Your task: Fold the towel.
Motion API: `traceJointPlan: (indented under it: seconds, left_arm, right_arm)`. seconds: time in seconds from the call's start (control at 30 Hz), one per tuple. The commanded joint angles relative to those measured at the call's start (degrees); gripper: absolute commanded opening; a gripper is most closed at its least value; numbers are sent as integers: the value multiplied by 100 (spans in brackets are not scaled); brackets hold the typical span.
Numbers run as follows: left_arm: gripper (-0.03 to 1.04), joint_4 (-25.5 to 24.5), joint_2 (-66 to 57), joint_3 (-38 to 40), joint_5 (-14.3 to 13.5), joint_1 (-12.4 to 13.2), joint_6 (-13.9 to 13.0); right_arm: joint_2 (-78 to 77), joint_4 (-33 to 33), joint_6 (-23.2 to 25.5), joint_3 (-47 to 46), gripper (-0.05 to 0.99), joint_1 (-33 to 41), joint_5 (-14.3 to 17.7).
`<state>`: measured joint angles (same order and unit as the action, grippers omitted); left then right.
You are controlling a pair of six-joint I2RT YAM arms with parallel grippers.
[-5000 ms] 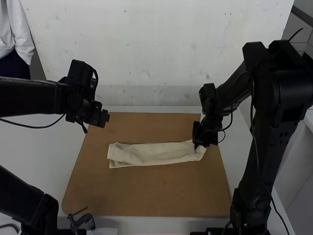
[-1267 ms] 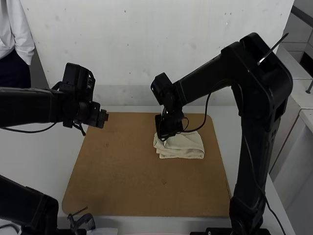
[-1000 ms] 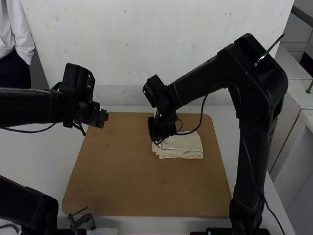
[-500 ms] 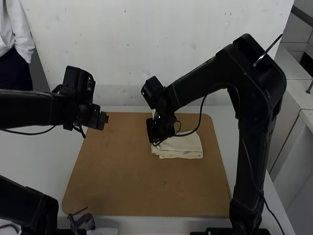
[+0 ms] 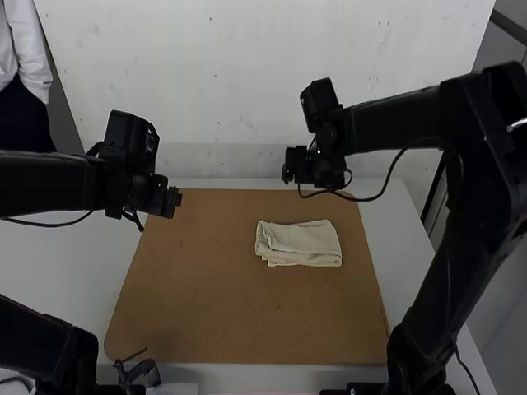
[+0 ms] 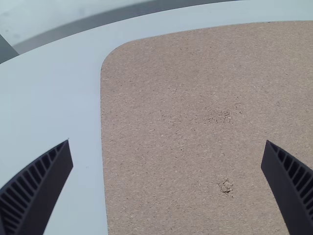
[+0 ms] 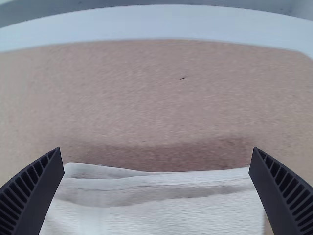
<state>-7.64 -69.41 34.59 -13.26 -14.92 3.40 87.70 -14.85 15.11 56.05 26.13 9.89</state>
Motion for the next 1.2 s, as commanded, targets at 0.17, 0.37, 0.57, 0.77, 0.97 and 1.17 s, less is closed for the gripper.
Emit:
traceJointPlan:
  seconds: [0.17, 0.37, 0.57, 0.77, 0.97, 1.17]
  left_arm:
    - [100, -1, 551, -75, 157, 279, -129]
    - [99, -1, 1316, -356, 157, 419, -182]
    - [99, -71, 2326, -620, 104, 499, -234]
    - [99, -256, 3425, -822, 104, 481, -243]
    - [98, -651, 4541, -822, 34, 384, -147]
    - [98, -713, 5060, -849, -221, 411, -147]
  right_arm:
    - [-1563, 1011, -852, -1386, 97, -1453, -180]
    - [-3057, 1529, -1239, -2388, 97, -2314, -506]
    - [-4525, 1643, -1327, -3206, 97, -2727, -778]
    - [-5966, 1617, -1336, -3821, 97, -2701, -813]
    - [-6810, 1591, -1388, -4199, 97, -2701, -1015]
    - [-7197, 1617, -1397, -4445, 97, -2718, -1279]
